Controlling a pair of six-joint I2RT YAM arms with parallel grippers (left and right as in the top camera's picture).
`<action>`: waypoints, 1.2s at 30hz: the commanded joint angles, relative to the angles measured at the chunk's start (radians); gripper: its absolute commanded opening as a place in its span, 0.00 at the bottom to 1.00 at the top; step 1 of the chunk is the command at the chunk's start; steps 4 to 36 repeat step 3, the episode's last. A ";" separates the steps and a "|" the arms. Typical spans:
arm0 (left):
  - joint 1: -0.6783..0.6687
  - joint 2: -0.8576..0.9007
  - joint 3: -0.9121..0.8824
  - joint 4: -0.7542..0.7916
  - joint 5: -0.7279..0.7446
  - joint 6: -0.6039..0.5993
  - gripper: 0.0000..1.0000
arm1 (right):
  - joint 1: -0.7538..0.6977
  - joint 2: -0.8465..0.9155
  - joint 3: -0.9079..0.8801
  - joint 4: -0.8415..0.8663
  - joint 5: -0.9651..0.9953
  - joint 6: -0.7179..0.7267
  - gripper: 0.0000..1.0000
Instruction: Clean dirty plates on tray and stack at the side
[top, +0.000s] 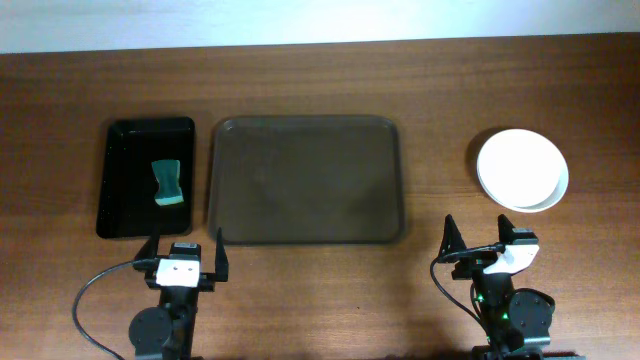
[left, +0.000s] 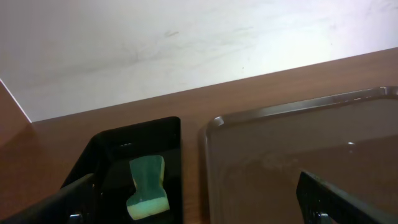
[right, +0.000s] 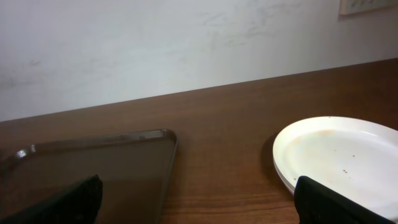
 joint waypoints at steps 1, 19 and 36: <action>-0.004 -0.010 -0.004 -0.007 -0.014 0.016 0.99 | 0.007 -0.008 -0.006 -0.002 0.002 -0.003 0.98; -0.004 -0.010 -0.004 -0.007 -0.014 0.016 0.99 | 0.007 -0.008 -0.006 -0.002 0.002 -0.004 0.98; -0.004 -0.010 -0.004 -0.007 -0.014 0.016 0.99 | 0.007 -0.008 -0.006 -0.002 0.002 -0.004 0.98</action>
